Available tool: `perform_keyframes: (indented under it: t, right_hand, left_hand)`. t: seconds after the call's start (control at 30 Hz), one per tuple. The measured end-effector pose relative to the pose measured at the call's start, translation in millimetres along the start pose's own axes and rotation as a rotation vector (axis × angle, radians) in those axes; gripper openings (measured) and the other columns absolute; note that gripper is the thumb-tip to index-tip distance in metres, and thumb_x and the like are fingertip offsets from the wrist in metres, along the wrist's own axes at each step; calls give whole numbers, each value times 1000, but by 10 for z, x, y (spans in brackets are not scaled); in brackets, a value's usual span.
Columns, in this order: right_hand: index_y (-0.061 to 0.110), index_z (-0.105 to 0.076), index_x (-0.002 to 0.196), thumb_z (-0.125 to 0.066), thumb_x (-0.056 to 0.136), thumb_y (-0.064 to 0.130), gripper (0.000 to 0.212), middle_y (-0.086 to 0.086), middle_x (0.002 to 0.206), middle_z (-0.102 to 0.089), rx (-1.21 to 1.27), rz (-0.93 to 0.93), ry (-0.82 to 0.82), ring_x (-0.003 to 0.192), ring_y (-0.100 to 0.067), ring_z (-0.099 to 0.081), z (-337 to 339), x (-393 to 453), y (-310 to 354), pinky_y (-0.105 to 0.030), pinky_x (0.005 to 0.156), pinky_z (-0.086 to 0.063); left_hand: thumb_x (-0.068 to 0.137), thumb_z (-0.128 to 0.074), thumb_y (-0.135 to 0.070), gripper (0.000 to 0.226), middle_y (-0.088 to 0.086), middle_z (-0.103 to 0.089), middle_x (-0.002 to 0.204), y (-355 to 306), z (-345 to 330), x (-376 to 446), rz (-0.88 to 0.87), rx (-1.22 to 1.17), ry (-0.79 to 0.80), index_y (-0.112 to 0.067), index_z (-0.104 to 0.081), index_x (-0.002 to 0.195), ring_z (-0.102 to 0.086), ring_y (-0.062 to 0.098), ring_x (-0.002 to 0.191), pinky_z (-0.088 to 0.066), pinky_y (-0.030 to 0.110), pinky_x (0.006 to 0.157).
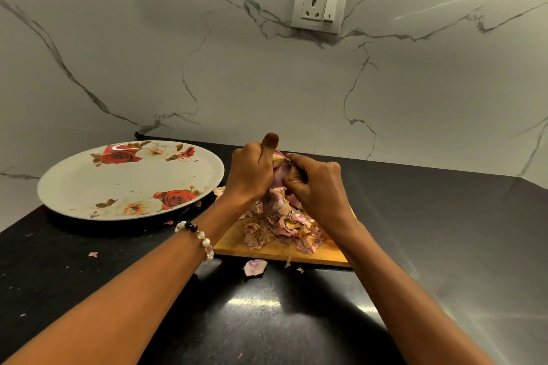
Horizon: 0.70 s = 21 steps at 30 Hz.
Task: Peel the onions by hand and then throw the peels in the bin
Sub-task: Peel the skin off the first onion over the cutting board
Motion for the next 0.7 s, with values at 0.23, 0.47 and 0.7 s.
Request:
perform_keyframes:
  t: [0.23, 0.47, 0.7]
  right_hand:
    - [-1, -71, 109, -63, 87, -5, 24, -9, 92, -73, 190, -235, -149, 59, -9, -65, 95, 19, -103, -21, 58, -58]
    - [10, -71, 111, -68, 87, 21, 27, -5, 103, -73, 489, -327, -27, 95, -15, -71, 178, 60, -132, -38, 84, -59]
    - [2, -68, 117, -70, 87, 16, 33, -6, 107, -72, 277, -45, 78, 97, -7, -69, 169, 46, -103, -23, 83, -57]
  left_hand:
    - [101, -34, -37, 52, 1, -46, 55, -35, 51, 42, 74, -72, -61, -14, -44, 56, -45, 9, 52, -33, 21, 51]
    - [99, -28, -47, 63, 22, -63, 79, 3, 40, 21, 129, -81, 16, 4, -60, 80, -63, 30, 74, -54, 45, 74]
    - [100, -35, -40, 53, 2, -48, 53, -5, 43, 5, 29, 17, 40, -12, -45, 56, -48, 12, 51, -36, 23, 50]
Point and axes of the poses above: each hand's wrist, its own x-axis towards the middle knuckle, its own z-axis out of the back of the hand, y = z × x, the point moved 2 cm from there along x, towards the middle knuckle
